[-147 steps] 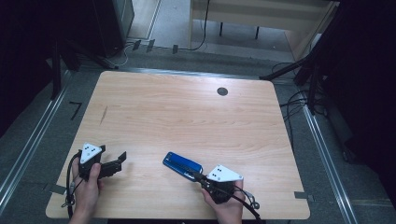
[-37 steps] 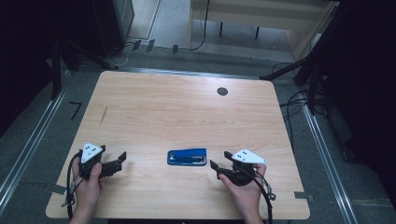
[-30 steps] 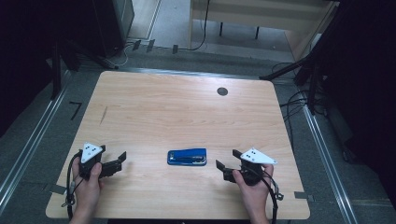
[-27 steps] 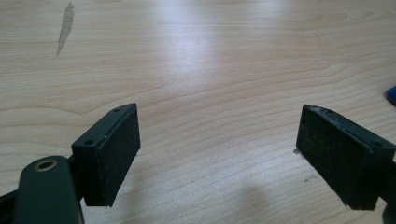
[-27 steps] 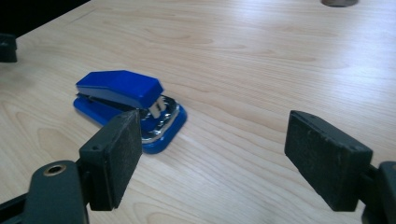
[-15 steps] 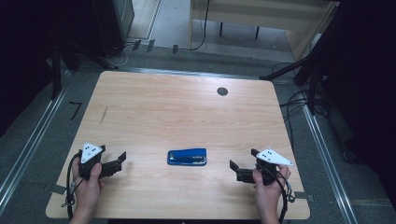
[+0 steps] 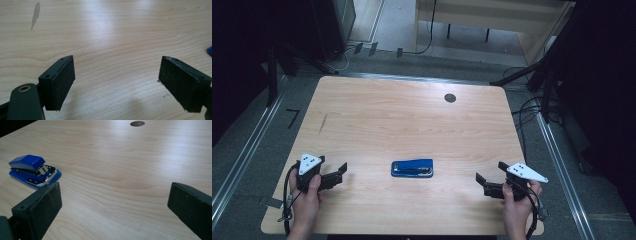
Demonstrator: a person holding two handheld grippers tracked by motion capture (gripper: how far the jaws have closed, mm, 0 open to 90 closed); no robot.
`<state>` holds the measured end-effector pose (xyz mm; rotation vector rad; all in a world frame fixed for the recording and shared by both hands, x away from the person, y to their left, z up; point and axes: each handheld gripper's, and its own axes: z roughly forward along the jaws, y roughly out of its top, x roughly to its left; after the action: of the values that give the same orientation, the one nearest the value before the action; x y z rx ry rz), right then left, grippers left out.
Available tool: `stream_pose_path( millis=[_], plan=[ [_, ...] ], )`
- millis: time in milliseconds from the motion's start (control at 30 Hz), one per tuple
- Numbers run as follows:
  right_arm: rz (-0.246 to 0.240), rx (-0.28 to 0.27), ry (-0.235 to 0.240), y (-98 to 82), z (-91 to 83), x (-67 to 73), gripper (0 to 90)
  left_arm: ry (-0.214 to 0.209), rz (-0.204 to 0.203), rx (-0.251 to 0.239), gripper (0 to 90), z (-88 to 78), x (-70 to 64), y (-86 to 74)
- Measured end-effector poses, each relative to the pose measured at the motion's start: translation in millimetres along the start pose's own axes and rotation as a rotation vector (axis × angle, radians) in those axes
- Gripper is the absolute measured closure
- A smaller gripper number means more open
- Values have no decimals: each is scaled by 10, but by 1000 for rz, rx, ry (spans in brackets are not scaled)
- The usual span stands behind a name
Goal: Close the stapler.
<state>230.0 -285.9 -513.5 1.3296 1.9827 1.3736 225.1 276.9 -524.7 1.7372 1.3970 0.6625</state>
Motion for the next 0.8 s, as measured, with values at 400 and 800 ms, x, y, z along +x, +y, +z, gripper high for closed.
stream_pose_path(
  millis=[400, 800],
  plan=[
    [36, -47, -58, -110, -321, -388, 0, 3, 3, 1, 142, -1, -2, 0],
    [75, -39, -92, -297, -548, -657, 0, 7, 6, 0, 142, 2, -5, -1]
  ],
)
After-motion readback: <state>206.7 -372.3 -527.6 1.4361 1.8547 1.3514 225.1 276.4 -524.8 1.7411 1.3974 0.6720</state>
